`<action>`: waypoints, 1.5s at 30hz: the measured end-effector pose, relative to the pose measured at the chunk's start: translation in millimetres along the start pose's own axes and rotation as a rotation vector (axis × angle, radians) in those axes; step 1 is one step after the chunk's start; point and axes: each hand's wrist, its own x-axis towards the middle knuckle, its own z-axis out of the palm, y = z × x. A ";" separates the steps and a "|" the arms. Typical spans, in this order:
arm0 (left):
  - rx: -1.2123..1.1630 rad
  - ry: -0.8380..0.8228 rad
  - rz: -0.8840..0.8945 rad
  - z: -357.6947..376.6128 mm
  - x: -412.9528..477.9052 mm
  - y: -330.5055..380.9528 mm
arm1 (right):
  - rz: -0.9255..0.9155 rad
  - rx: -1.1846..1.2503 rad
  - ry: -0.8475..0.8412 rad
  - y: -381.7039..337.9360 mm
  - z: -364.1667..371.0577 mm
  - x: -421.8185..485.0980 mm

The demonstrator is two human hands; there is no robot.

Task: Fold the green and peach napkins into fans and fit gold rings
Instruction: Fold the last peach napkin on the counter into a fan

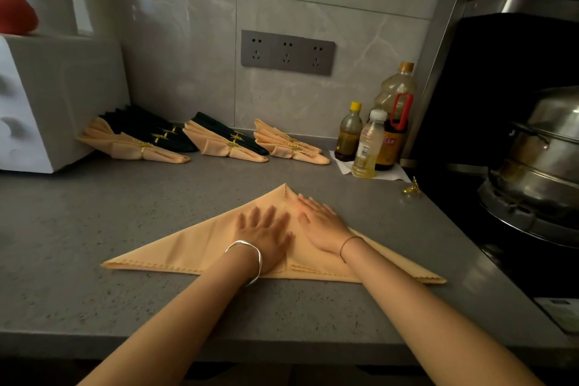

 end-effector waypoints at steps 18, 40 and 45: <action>-0.010 -0.023 0.014 -2.0 -1.7 -0.8 | 0.170 -0.084 -0.087 89.6 -20.9 -157.0; -0.088 0.003 0.388 -0.4 -108.0 -8.8 | -0.298 -0.109 0.001 23.5 -24.7 -149.6; -0.084 0.023 0.400 4.0 -108.2 -9.7 | -0.229 -0.199 -0.023 32.8 -38.0 -147.9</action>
